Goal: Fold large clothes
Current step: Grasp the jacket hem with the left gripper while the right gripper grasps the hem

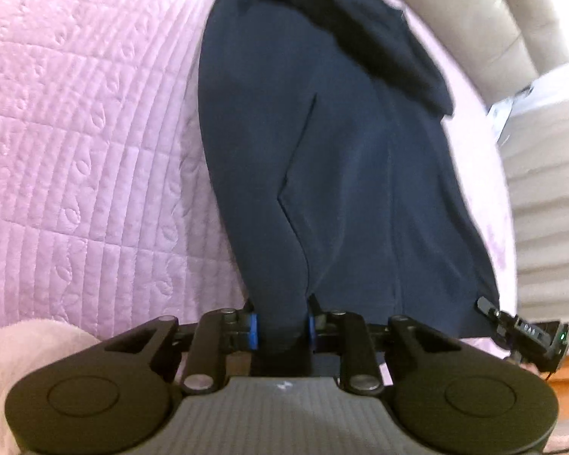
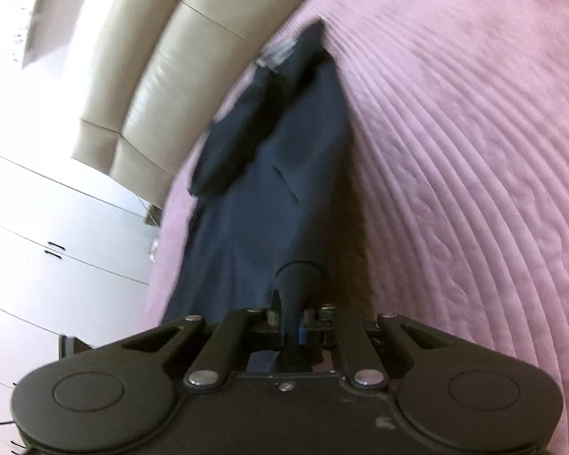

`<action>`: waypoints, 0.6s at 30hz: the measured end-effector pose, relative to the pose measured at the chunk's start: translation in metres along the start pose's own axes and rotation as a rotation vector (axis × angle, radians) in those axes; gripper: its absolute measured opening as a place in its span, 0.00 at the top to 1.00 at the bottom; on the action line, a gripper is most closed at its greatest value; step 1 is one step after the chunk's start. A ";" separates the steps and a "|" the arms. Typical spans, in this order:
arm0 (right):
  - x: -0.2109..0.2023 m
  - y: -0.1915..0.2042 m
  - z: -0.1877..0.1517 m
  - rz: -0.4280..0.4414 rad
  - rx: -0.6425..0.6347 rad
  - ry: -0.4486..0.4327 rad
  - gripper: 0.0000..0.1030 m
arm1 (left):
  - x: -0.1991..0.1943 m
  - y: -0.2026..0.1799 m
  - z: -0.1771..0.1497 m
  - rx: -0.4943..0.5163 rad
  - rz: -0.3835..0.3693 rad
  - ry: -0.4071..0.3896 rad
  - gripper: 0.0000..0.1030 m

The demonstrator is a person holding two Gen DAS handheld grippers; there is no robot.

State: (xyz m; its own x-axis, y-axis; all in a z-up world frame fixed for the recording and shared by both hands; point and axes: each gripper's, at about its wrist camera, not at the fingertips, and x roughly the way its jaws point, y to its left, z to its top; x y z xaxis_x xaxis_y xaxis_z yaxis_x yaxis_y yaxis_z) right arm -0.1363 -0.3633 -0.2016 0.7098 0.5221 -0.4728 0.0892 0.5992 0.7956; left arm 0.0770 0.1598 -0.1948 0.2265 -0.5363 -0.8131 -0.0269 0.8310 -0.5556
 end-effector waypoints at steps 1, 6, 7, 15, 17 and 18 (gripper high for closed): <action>-0.003 0.005 0.003 0.011 0.001 -0.012 0.91 | -0.006 0.000 -0.002 -0.006 -0.027 -0.020 0.76; -0.017 0.025 0.016 0.058 0.011 -0.058 0.91 | -0.029 0.014 -0.014 -0.049 -0.081 -0.078 0.76; -0.017 0.030 0.016 0.056 0.002 -0.061 0.91 | -0.032 0.016 -0.016 -0.060 -0.091 -0.091 0.76; -0.027 0.046 0.026 0.113 0.061 -0.139 0.91 | -0.065 0.002 -0.012 -0.061 -0.166 -0.237 0.77; -0.028 0.047 0.036 0.151 0.087 -0.156 0.91 | -0.076 -0.001 -0.007 -0.054 -0.180 -0.274 0.77; -0.028 0.050 0.041 0.167 0.095 -0.166 0.91 | -0.081 -0.003 -0.003 -0.058 -0.182 -0.293 0.77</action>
State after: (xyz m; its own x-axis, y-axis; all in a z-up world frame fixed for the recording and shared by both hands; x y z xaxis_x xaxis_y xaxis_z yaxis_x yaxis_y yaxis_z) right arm -0.1228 -0.3728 -0.1328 0.8244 0.4977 -0.2695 0.0205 0.4495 0.8931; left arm 0.0564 0.2001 -0.1278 0.5028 -0.6027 -0.6196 -0.0138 0.7111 -0.7029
